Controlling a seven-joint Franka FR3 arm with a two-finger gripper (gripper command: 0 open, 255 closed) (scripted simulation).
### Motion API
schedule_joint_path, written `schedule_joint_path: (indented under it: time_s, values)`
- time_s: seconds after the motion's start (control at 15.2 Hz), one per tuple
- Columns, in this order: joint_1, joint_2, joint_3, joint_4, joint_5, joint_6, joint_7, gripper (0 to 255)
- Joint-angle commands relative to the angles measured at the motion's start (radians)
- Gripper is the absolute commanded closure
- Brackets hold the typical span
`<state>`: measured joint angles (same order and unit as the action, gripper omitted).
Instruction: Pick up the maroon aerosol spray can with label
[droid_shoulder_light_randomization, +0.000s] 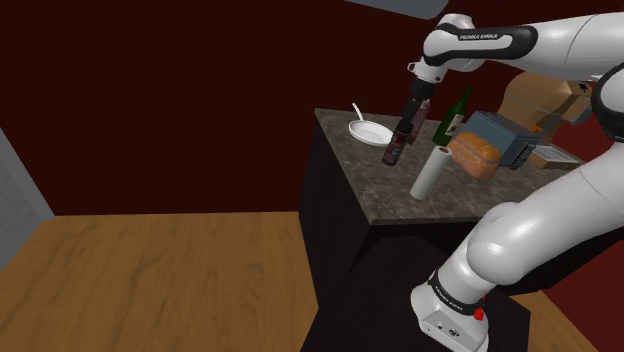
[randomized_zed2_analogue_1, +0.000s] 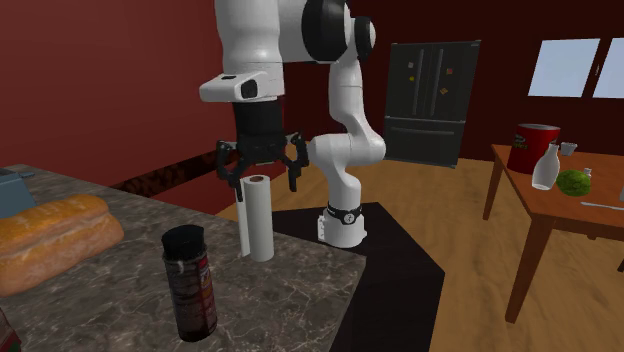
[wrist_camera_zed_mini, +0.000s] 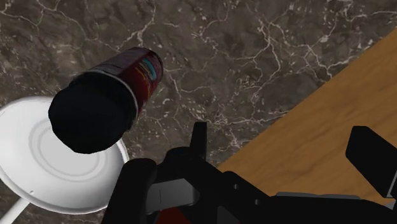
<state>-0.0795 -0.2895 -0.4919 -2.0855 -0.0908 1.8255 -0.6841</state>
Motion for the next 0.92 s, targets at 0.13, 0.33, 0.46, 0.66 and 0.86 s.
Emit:
schedule_joint_path:
  time_s: [0.13,0.33,0.46,0.66,0.86]
  values:
    - [-0.009,0.140,-0.078,0.107,0.054,0.026,-0.128,0]
    - [-0.027,0.260,-0.126,0.201,0.120,0.035,-0.228,0]
    - [-0.049,0.346,-0.150,0.272,0.173,0.033,-0.295,0]
    - [-0.084,0.438,-0.163,0.353,0.232,0.024,-0.361,0]
    - [-0.085,0.443,-0.160,0.319,0.236,0.063,-0.365,0]
